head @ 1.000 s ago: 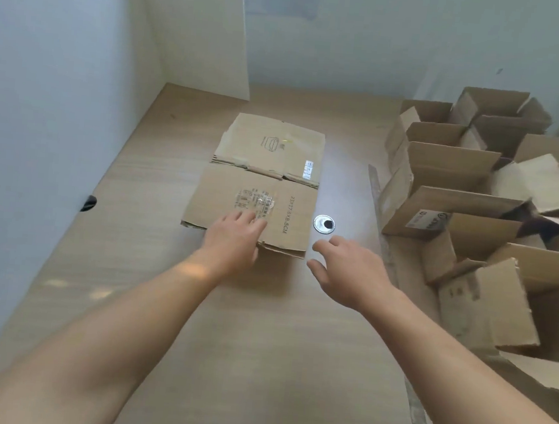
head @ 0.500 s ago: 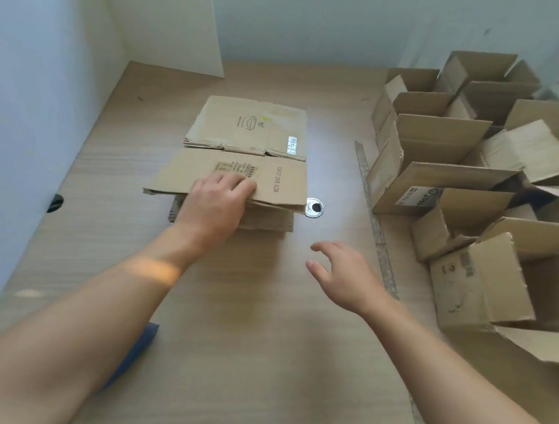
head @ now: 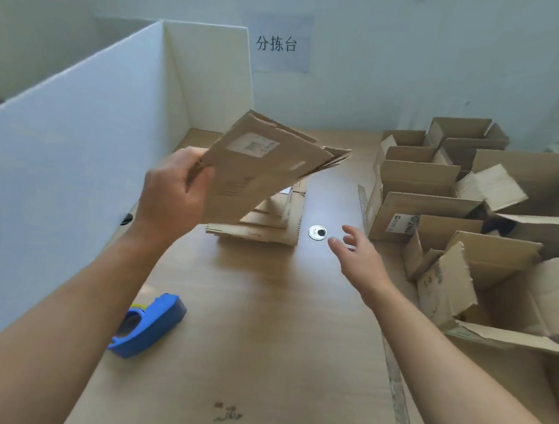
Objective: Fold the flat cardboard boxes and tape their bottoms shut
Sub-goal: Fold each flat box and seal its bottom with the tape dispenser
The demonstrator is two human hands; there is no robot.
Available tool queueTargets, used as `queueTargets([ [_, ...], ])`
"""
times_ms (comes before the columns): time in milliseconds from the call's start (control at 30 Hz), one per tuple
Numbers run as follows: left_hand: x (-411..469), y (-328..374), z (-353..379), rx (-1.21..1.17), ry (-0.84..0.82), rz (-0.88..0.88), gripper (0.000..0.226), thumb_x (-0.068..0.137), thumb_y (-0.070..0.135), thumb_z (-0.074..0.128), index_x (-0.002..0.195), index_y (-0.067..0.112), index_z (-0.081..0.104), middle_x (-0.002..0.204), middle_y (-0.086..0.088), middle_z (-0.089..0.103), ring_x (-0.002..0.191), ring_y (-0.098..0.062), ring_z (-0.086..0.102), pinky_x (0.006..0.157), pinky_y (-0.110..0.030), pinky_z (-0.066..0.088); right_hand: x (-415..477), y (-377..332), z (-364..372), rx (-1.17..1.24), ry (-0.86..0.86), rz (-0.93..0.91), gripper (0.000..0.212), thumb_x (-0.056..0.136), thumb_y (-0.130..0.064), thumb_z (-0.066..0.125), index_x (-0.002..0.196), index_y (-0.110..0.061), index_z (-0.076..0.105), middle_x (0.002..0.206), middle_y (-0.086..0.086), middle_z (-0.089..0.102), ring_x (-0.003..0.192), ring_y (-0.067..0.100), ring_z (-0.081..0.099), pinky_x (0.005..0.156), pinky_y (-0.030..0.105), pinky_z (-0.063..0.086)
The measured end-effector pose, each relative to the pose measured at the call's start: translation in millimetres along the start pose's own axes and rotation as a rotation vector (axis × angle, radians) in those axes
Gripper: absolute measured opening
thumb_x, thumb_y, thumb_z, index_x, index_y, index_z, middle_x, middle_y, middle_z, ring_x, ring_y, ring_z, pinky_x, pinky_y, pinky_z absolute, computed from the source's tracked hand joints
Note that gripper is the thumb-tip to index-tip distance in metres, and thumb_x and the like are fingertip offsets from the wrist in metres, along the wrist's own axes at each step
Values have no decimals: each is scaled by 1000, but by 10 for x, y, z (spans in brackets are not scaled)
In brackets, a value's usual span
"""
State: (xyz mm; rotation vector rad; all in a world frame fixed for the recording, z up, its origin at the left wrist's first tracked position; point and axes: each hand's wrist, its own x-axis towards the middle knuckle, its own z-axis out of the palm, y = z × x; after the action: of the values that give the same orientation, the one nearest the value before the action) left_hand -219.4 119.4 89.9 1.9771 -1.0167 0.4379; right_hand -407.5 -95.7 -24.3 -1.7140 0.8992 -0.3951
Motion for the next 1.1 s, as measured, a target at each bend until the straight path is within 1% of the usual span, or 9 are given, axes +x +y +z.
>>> queueTargets([
  [167,-379,75,-338,-286,22,-289,10,91,22,56,82,18,57,76,-12,58,71,-16,51,68,-30,44,-101,-3,-186,304,-24,46,79,93,-42,65,156,-30,18,160,4,25,130,21,41,102,44,44],
  [233,-570,109,-400,-421,26,-353,19,95,11,56,78,20,56,70,3,58,68,-10,52,66,-25,46,-161,27,-256,393,-45,25,90,88,-47,70,156,-39,11,162,-4,19,136,19,36,98,44,40],
  [367,-985,89,-422,-558,-37,-476,22,99,2,52,95,18,66,82,12,71,78,-6,67,68,-18,53,-328,159,-359,490,-65,7,103,75,-55,79,150,-55,9,157,-14,27,139,18,34,103,52,34],
  [567,-1360,-73,-492,-640,-93,-572,18,99,4,51,104,11,67,96,-2,73,91,-19,69,76,-32,56,-475,413,-338,549,-46,95,108,76,-55,71,152,-51,-5,165,-11,9,147,18,22,113,59,24],
  [667,-1437,-192,-561,-655,-84,-582,14,95,13,58,106,13,67,100,-3,73,94,-20,68,79,-35,53,-523,427,-238,522,-112,91,99,78,-51,69,152,-51,4,152,-14,33,138,13,31,113,60,25],
  [833,-1580,-393,-539,-554,-85,-597,21,100,7,51,100,23,65,93,12,73,86,-4,66,72,-26,51,-638,378,-42,548,13,-29,96,72,-45,83,148,-41,25,138,1,50,120,12,55,88,41,51],
  [967,-1708,-537,-452,-618,-39,-675,22,98,1,52,102,19,64,89,16,74,86,2,66,71,-12,51,-778,447,85,552,271,-78,101,61,-54,84,145,-44,27,137,-1,49,126,17,53,104,48,48],
  [1033,-1787,-605,-410,-654,-37,-715,23,97,-1,54,106,18,64,90,17,74,85,4,67,72,-11,51,-866,495,158,563,337,-91,98,69,-52,83,148,-39,26,141,-1,47,128,14,53,107,52,45],
  [1100,-1887,-691,-373,-700,-59,-754,26,96,-3,54,113,15,62,95,13,74,90,3,67,76,-14,52,-961,536,251,577,339,-67,79,87,-41,73,150,-33,26,143,-2,46,126,11,53,107,54,44],
])
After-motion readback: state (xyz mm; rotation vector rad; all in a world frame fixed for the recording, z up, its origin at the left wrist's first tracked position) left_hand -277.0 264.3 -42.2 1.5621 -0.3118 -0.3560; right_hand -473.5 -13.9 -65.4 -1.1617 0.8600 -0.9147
